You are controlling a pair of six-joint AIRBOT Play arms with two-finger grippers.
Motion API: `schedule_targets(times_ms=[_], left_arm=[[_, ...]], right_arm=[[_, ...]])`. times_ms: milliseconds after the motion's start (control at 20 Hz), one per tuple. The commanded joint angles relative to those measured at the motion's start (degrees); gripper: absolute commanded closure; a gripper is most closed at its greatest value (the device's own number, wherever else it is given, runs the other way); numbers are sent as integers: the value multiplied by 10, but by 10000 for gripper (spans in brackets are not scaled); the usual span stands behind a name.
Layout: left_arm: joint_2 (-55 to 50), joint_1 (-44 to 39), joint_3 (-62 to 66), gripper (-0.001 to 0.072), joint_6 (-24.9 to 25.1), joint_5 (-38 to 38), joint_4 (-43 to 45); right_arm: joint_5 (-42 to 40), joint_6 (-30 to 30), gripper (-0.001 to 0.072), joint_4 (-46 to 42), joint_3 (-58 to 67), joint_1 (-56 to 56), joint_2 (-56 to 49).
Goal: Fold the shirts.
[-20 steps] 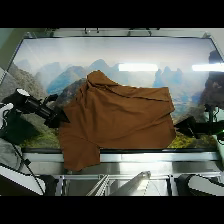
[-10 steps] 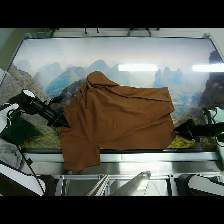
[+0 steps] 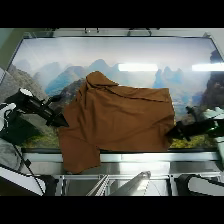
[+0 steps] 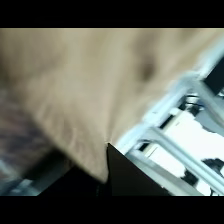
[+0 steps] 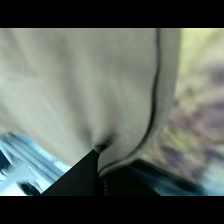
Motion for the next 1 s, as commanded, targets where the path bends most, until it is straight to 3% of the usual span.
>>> schedule_targets(times_ms=[0, 150, 250, 350, 550, 650, 800, 950], left_arm=[[70, 24, 0, 685, 25, -53, -112], [186, 69, 0, 691, 66, -78, -300], [287, 105, 1, 685, 113, -78, -457], [389, 150, 1, 684, 121, -78, -604], [579, 330, 9, 685, 132, -65, -838], [618, 414, 53, 685, 101, -48, -841], [580, 386, 158, 685, 92, -25, -800], [499, 299, 257, 684, 79, 11, -591]], right_arm=[[141, 8, 697, 139, 77, -13, 114], [170, 17, 697, 287, 187, -60, 249], [151, 18, 697, 369, 252, -94, 318], [107, 21, 696, 427, 297, -122, 376], [23, 42, 696, 507, 356, -172, 455], [19, 64, 696, 518, 390, -172, 459], [19, 84, 697, 511, 410, -170, 445], [17, 132, 697, 382, 404, -134, 407]])
